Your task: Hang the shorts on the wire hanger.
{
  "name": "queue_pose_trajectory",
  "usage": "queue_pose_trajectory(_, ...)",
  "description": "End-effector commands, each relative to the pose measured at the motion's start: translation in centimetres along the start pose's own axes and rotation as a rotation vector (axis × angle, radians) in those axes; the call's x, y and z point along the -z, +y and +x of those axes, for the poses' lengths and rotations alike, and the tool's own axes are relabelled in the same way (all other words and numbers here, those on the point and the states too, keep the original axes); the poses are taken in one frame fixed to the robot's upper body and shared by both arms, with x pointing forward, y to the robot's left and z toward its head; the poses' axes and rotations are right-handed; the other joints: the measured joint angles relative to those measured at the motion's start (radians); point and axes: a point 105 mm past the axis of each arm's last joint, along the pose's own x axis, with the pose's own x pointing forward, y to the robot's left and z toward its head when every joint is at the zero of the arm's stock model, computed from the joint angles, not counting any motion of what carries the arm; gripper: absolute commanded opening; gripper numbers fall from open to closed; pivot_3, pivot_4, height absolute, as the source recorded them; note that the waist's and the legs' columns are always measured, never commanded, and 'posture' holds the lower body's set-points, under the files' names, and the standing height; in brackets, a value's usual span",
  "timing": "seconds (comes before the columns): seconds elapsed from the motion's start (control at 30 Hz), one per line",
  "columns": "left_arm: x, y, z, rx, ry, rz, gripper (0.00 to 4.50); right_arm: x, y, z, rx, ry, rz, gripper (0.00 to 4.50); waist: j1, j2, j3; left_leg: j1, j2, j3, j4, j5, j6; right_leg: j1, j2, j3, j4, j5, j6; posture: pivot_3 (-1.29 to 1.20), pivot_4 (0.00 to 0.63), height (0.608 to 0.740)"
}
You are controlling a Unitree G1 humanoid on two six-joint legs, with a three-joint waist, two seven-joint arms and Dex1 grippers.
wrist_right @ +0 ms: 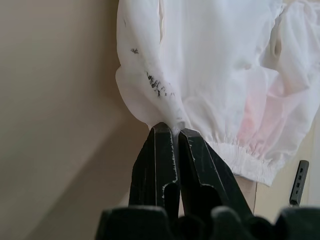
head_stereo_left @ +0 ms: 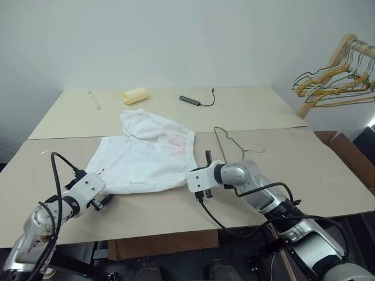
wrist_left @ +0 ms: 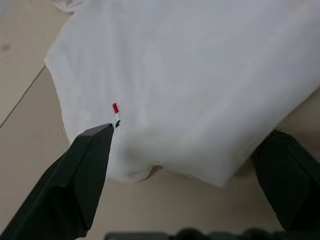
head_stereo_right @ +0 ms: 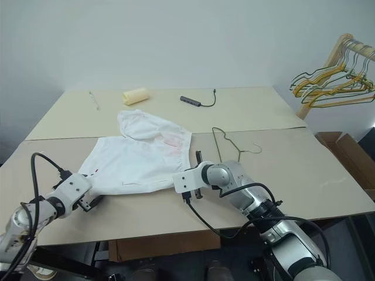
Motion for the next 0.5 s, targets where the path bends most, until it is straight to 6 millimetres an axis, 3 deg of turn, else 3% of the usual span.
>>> queue_pose_trajectory(0.03, 0.0, 0.9, 0.4, -0.076, 0.004, 0.015, 4.5, -0.5, -1.3, -0.7, 0.051, -0.021, 0.002, 0.04, 0.0, 0.0, 0.0, 0.0, 0.0, 0.0, 0.0, 0.0, 0.0, 0.0, 0.0, 0.0, 0.0, 0.0, 0.0, 0.05, 0.0, 0.74)
queue_pose_trajectory(0.13, -0.5, 1.1, 0.4, -0.081, -0.036, -0.03, 4.5, -0.3, -1.1, -0.7, 0.048, -0.018, 0.004, 0.04, -0.001, 0.0, 0.0, 0.0, 0.0, 0.0, 0.0, 0.0, 0.0, 0.0, 0.0, 0.0, 0.0, 0.0, 0.0, 0.05, 0.0, 0.74)
queue_pose_trajectory(0.23, -1.0, 1.4, 0.3, -0.086, -0.062, -0.034, 3.92, -0.2, -1.1, -0.7, 0.048, -0.014, 0.005, 0.0, 0.0, 0.0, 0.0, 0.001, 0.0, 0.0, 0.0, 0.0, 0.0, 0.0, 0.0, 0.0, 0.0, 0.0, 0.0, 0.05, 0.0, 0.74)
queue_pose_trajectory(0.5, -2.5, 2.3, 0.3, -0.126, -0.146, -0.009, 1.39, -0.2, -1.2, -0.6, 0.054, -0.014, 0.009, 0.0, 0.0, 0.0, 0.0, 0.0, 0.0, 0.0, 0.0, 0.0, 0.0, 0.0, 0.0, 0.0, 0.0, 0.0, 0.0, 0.05, 0.0, 0.74)
